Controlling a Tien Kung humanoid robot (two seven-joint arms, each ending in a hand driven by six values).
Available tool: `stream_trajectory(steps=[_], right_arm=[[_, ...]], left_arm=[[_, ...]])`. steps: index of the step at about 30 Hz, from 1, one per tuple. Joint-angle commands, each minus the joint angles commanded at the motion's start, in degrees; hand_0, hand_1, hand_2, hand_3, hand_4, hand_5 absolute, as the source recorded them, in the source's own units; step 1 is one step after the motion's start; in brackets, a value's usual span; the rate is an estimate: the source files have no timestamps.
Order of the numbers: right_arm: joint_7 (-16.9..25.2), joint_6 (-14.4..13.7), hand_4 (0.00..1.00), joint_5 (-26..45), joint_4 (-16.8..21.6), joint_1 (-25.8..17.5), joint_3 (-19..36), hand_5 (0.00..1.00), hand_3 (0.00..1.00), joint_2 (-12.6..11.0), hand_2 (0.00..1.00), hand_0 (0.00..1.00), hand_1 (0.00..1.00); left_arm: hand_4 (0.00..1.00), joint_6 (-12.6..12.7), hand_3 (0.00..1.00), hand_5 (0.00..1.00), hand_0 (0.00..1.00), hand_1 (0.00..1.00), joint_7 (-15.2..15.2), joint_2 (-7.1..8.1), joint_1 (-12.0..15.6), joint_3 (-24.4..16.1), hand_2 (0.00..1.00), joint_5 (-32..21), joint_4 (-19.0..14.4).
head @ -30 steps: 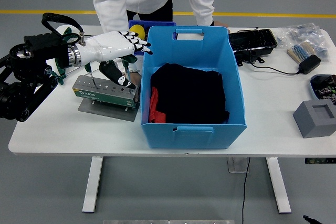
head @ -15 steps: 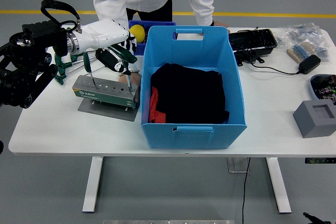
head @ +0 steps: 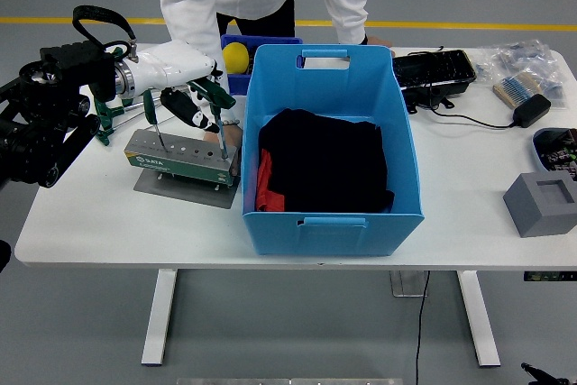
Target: Lift tool from toolbox,place it in box,lift tool from toolbox,place it in box
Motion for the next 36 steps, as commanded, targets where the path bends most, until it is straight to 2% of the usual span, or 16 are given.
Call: stream_trajectory(steps=[4, 5, 10, 11, 16, 17, 22, 23, 28, 29, 33, 34, 36], right_arm=[[-0.02, 0.02, 0.785, -0.15, 0.0, 0.07, 0.03, 0.666, 0.54, -0.02, 0.664, 0.628, 0.602], [0.0, 0.02, 0.785, -0.11, 0.0, 0.09, 0.01, 0.666, 0.54, -0.03, 0.664, 0.628, 0.604], [0.03, -0.04, 0.785, 0.06, 0.01, 0.15, -0.07, 0.666, 0.54, -0.06, 0.664, 0.628, 0.604], [0.02, -0.05, 0.785, 0.07, 0.02, 0.15, -0.05, 0.666, 0.54, -0.06, 0.664, 0.628, 0.604], [-0.04, -0.05, 0.785, -0.18, 0.03, -0.02, 0.12, 0.666, 0.54, -0.03, 0.664, 0.628, 0.604], [-0.04, -0.05, 0.784, -0.24, 0.03, -0.06, 0.15, 0.664, 0.54, -0.01, 0.664, 0.628, 0.603], [-0.1, -0.07, 0.784, -0.45, 0.04, -0.31, 0.32, 0.664, 0.54, 0.05, 0.664, 0.628, 0.603], [-0.11, -0.07, 0.784, -0.48, 0.04, -0.35, 0.34, 0.665, 0.54, 0.05, 0.664, 0.628, 0.604], [-0.14, -0.05, 0.784, -0.63, 0.06, -0.47, 0.4, 0.665, 0.54, 0.04, 0.664, 0.628, 0.604], [-0.15, -0.04, 0.784, -0.69, 0.07, -0.49, 0.42, 0.665, 0.541, 0.04, 0.664, 0.628, 0.604], [-0.17, -0.06, 0.784, -0.83, 0.08, -0.55, 0.49, 0.665, 0.541, 0.06, 0.664, 0.628, 0.604], [-0.17, -0.06, 0.783, -0.83, 0.08, -0.56, 0.48, 0.664, 0.54, 0.07, 0.664, 0.628, 0.604], [-0.19, -0.06, 0.783, -0.86, 0.07, -0.57, 0.53, 0.664, 0.54, 0.08, 0.664, 0.628, 0.604]], left_arm=[[0.998, 0.35, 0.399, 0.612, 0.442, 0.338, 0.2, -0.43, -0.03, 0.32, 0.327, 0.0, 0.2], [0.998, 0.39, 0.335, 0.692, 0.382, 0.272, 0.25, -0.51, -0.07, 0.4, 0.271, 0.0, 0.28], [0.998, 0.47, 0.335, 0.692, 0.382, 0.272, 0.74, -0.81, -0.26, 0.57, 0.271, -0.14, 0.93], [0.998, 0.47, 0.284, 0.746, 0.33, 0.218, 0.86, -0.87, -0.27, 0.58, 0.23, -0.27, 0.99], [0.998, 0.56, 0.284, 0.746, 0.33, 0.218, 1.23, -1.23, -0.36, 0.98, 0.23, -1.3, 0.9], [0.998, 0.62, 0.23, 0.781, 0.291, 0.166, 1.25, -1.31, -0.39, 1.11, 0.191, -1.48, 0.92], [0.998, 0.73, 0.23, 0.781, 0.291, 0.166, 1.53, -1.72, -0.43, 1.69, 0.191, -2.35, 1.03], [0.998, 0.63, 0.174, 0.808, 0.235, 0.102, 1.65, -1.79, -0.43, 1.86, 0.143, -2.62, 1.09], [0.998, 0.61, 0.174, 0.808, 0.235, 0.102, 1.95, -1.96, -0.28, 2.17, 0.143, -3.69, 1.23], [0.998, 0.78, 0.128, 0.828, 0.201, 0.056, 1.96, -2.02, -0.25, 2.27, 0.1, -4.1, 1.34], [0.998, 1.34, 0.128, 0.828, 0.201, 0.056, 2.05, -2.19, -0.14, 2.52, 0.1, -5.24, 1.69], [0.998, 1.4, 0.08, 0.848, 0.173, 0.019, 2.07, -2.2, -0.12, 2.56, 0.067, -5.36, 1.72], [0.998, 1.67, 0.08, 0.848, 0.173, 0.019, 2.14, -2.21, -0.08, 2.65, 0.067, -5.77, 1.78]])
